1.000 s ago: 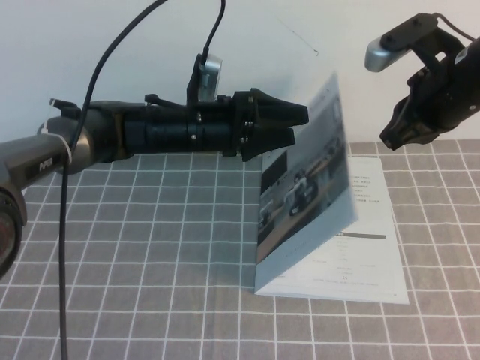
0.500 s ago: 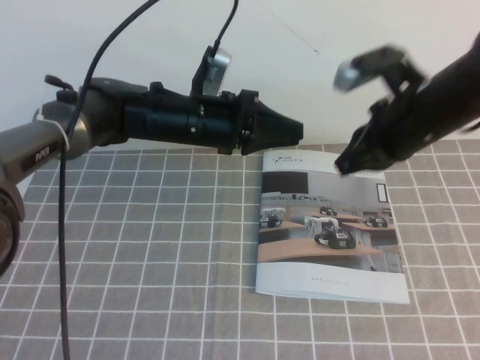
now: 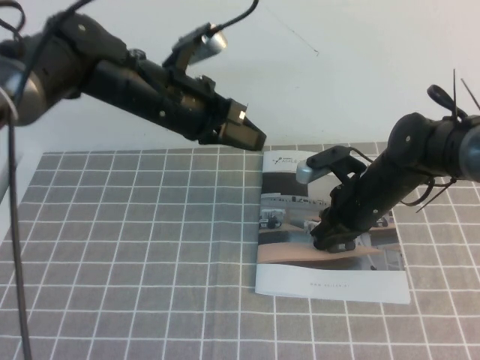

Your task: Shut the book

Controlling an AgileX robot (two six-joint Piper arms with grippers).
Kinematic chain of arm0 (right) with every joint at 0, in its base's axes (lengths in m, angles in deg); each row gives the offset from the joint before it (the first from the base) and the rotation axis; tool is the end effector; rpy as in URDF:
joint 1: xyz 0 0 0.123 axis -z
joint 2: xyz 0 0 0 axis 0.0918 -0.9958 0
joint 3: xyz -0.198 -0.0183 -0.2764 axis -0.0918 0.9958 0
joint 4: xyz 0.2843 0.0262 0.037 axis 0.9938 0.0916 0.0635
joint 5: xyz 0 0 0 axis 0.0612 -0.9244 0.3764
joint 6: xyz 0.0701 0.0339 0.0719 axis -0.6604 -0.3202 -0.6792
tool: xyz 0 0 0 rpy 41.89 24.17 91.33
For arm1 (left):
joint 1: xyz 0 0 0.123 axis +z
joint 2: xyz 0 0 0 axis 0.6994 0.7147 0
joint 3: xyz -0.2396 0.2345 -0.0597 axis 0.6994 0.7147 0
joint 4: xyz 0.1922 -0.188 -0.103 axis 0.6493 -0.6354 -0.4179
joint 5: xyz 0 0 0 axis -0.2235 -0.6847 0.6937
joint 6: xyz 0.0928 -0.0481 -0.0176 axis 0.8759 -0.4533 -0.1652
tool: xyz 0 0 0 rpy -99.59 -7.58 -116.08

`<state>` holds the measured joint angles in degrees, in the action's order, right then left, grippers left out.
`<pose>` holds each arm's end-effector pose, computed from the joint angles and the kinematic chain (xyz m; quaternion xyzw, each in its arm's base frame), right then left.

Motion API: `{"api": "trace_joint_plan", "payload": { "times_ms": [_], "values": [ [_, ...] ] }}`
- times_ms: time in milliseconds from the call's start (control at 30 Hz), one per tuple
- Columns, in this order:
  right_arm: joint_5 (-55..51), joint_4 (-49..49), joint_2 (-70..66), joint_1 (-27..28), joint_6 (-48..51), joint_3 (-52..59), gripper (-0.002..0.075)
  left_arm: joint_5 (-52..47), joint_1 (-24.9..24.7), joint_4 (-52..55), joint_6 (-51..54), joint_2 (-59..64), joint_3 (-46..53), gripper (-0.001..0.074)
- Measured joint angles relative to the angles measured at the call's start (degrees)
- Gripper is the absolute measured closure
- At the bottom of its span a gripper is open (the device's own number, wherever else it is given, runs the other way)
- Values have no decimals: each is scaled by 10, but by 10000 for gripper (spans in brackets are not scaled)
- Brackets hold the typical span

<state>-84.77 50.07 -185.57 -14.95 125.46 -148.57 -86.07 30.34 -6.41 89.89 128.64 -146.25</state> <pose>0.4644 0.2061 0.1410 -0.3342 0.9159 0.1596 0.1548 0.4560 -0.1955 0.3470 0.2525 0.8433 -0.4135 0.2325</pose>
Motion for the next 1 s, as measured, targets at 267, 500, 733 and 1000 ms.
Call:
{"api": "trace_joint_plan", "payload": {
  "times_ms": [267,500,733,1000],
  "values": [
    [0,-62,12,-2,-4,-2,729,56,0,94,-17,-104,0,734],
    [-15,-207,159,-2,-62,1,729,78,0,267,-83,-195,0,735],
    [-93,-321,384,-2,-146,1,729,80,0,451,-175,-293,0,735],
    [-152,-372,593,-2,-183,59,729,140,1,521,-200,-440,102,736]
  ]
}}
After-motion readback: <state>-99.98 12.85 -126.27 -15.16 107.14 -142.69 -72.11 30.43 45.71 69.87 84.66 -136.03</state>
